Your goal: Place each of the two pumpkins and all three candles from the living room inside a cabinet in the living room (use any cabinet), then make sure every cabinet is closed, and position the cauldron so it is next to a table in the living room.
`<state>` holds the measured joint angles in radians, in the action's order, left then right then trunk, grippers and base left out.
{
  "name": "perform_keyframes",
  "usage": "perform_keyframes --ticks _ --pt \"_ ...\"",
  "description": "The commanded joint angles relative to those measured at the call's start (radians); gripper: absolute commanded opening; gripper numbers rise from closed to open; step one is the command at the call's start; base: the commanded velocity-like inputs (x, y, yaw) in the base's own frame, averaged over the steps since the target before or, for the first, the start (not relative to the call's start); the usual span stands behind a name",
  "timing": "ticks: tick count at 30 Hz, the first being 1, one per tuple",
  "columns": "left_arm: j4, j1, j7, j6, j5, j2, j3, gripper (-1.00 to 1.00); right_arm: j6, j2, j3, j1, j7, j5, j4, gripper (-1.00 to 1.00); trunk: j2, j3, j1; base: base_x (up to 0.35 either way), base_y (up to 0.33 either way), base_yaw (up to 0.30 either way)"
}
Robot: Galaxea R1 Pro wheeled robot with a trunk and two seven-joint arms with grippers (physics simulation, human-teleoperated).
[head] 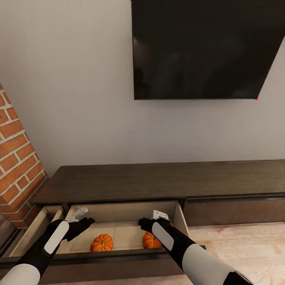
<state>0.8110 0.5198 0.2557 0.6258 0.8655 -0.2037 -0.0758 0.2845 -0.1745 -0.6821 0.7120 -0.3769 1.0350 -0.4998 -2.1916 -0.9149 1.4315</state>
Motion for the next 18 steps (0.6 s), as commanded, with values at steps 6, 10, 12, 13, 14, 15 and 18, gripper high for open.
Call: perform_keyframes --ticks 6,10,12,13,14,15,18 --pt "0.002 0.0 0.008 0.002 0.023 -0.003 -0.004 1.0 0.05 0.0 0.001 0.001 0.073 0.004 -0.001 1.0 0.042 0.018 -0.023 -0.011 0.002 0.0" --pt "0.006 0.0 0.008 0.002 0.024 -0.003 -0.004 1.0 0.055 0.0 0.007 0.001 0.084 0.004 0.0 1.0 0.07 0.03 -0.039 -0.17 0.054 0.0" --pt "0.01 0.0 0.008 0.002 0.024 -0.002 -0.003 1.0 0.056 0.0 0.008 0.001 0.086 0.005 0.0 1.0 0.084 0.037 -0.046 -0.139 0.047 0.0" --pt "0.01 0.0 0.008 0.002 0.024 -0.002 -0.003 1.0 0.056 0.0 0.008 0.001 0.086 0.005 0.0 1.0 0.091 0.04 -0.05 -0.087 0.029 0.0" --pt "0.011 0.0 0.008 0.002 0.024 -0.003 -0.003 1.0 0.056 0.0 0.008 0.001 0.086 0.005 -0.001 1.0 0.098 0.043 -0.054 -0.056 0.019 0.0" --pt "0.012 0.0 0.008 0.002 0.024 -0.003 -0.003 1.0 0.056 0.0 0.009 0.001 0.087 0.005 -0.001 1.0 0.105 0.046 -0.058 -0.029 0.01 0.0" --pt "0.013 0.0 0.008 0.002 0.024 -0.003 -0.002 1.0 0.056 0.0 0.009 0.001 0.087 0.005 0.0 1.0 0.126 0.055 -0.069 -0.016 0.005 0.0"
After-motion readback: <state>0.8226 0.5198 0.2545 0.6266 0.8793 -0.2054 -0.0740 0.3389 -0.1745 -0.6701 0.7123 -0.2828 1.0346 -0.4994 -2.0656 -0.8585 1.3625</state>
